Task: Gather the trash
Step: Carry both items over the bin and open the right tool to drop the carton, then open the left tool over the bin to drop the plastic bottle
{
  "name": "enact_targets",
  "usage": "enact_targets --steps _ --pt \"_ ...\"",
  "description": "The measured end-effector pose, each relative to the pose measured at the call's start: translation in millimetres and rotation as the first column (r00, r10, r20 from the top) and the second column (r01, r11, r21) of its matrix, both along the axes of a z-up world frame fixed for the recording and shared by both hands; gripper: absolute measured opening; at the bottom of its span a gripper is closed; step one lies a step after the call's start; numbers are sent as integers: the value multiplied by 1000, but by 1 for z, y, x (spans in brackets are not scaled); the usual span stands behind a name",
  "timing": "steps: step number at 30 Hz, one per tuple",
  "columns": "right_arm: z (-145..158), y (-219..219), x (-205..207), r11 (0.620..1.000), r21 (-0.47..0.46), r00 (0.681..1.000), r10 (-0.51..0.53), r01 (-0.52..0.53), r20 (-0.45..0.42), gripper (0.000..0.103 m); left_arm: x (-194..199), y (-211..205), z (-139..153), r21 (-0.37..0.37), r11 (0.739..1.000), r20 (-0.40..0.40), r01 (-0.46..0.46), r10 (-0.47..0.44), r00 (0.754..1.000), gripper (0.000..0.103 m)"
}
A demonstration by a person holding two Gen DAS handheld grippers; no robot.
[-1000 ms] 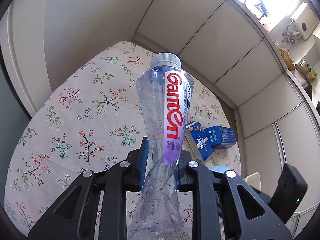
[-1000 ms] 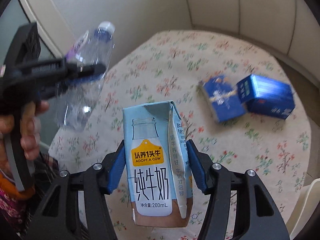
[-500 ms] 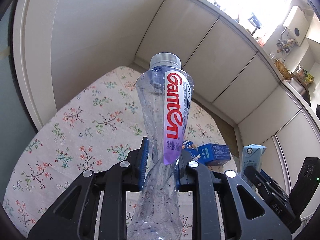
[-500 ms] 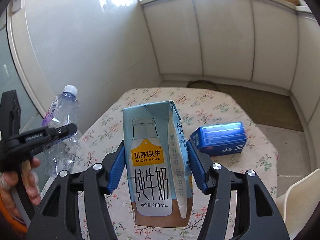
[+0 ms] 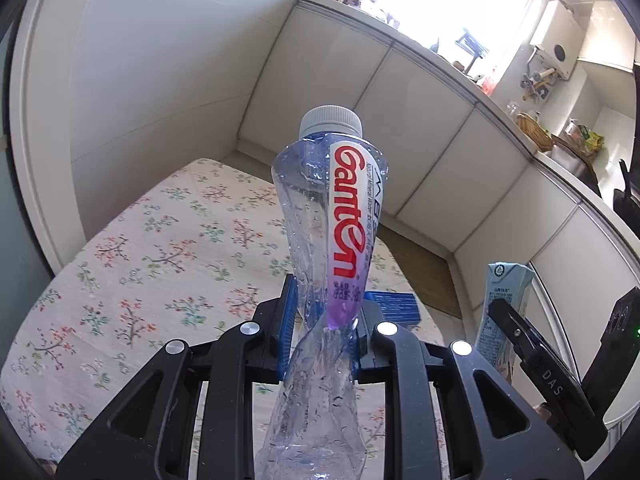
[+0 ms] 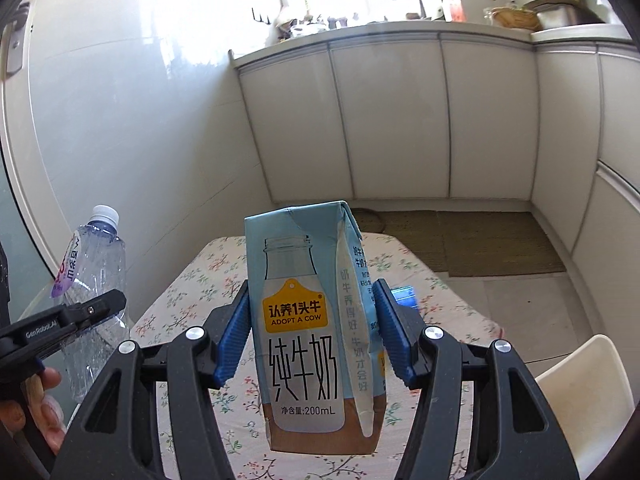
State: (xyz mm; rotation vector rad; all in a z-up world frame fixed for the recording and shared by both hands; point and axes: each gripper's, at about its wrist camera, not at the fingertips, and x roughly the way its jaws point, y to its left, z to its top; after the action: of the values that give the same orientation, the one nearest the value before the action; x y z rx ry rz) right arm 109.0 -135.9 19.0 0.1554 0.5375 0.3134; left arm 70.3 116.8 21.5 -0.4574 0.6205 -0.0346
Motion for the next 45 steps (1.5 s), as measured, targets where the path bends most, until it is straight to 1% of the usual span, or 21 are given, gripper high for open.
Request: enact_targets --steps 8,12,19,24,30,36,38,39,40,42,43,45 --pt "11 -35 -11 996 -7 994 -88 89 57 58 4 -39 7 12 998 15 58 -58 998 21" --pt "14 -57 -16 990 -19 988 -139 141 72 58 8 -61 9 20 996 18 89 -89 996 21" --pt "7 -106 -18 971 -23 970 -237 239 60 58 16 -107 7 39 986 9 165 -165 986 21" --pt "3 -144 -25 946 -38 946 -321 323 50 59 24 -142 6 47 973 -1 227 -227 974 21" --pt "-10 -197 -38 906 -45 907 -420 420 -2 59 29 -195 -5 50 945 -24 323 -322 946 21" --pt "-16 -242 -54 874 -17 873 -485 485 -44 59 29 -253 -15 51 907 -48 417 -415 908 21" --pt "-16 -252 -59 868 -7 867 -496 496 -54 63 29 -271 -17 49 893 -54 447 -445 894 21" --pt "-15 -257 -62 861 -1 860 -508 508 -55 71 29 -281 -17 49 885 -57 464 -461 886 21" --pt "-14 -261 -65 852 5 851 -523 524 -51 74 30 -289 -18 50 879 -59 474 -471 880 21" --pt "-11 -269 -70 835 11 835 -549 550 -42 77 30 -305 -19 54 867 -63 495 -492 868 21" --pt "-9 -274 -74 823 16 823 -568 568 -36 81 29 -314 -19 55 860 -63 507 -504 861 21" --pt "-6 -289 -81 784 28 784 -620 620 -27 84 27 -331 -19 58 845 -65 531 -527 847 21"
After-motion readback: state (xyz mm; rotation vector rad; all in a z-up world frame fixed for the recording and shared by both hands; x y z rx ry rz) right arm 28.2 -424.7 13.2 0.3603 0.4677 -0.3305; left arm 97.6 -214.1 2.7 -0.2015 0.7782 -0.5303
